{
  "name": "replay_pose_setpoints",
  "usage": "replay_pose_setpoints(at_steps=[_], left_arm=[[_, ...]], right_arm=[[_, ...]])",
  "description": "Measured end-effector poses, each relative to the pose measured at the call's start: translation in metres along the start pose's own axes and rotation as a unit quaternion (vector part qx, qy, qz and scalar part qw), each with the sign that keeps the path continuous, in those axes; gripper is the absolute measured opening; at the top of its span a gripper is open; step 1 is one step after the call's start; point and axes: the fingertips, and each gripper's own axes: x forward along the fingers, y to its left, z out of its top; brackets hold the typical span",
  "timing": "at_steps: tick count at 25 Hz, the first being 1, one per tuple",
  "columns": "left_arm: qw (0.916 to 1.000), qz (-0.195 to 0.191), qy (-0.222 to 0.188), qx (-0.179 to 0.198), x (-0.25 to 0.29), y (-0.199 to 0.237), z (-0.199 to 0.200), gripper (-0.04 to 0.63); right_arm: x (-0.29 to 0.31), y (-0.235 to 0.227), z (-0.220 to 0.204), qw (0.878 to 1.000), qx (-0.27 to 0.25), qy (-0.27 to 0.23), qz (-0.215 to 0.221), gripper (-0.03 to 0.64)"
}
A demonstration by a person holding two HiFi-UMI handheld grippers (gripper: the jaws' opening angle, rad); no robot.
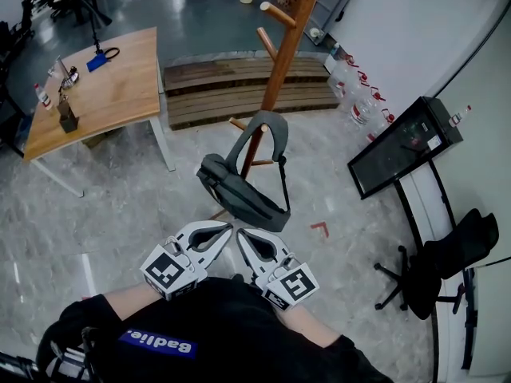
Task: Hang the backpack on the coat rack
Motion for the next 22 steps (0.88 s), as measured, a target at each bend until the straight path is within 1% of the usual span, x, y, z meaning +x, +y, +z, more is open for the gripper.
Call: replay_pose_setpoints(at_steps=[7,15,19,22], left_arm=[[0.9999,-0.007,0.006,0.014,-0.0016,-0.0019,-0.0042,0.009],[1.0,0.003,0.004,0.004,-0.0037,-0.0028,0.0032,0.009],[0.9998,-0.002,0.008,0.019,-0.005,-0.0008,-0.0032,0.009],[0.9998,-0.002,0.01,0.017,-0.0048,-0.0004,-0.0037,0.009]], right_arm=[[-0.0002,0.0018,0.0028,1.0,-0.005,-0.001,-0.001,0.005],[-0.0009,0.0028,0.0059,1.0,-0.005,0.0,-0.003,0.005],[0.0007,0.0033,0.0044,1.0,-0.006,0.001,-0.002,0.005],[0.0014,0.003,0.0038,1.0,-0.006,0.002,-0.002,0.005]])
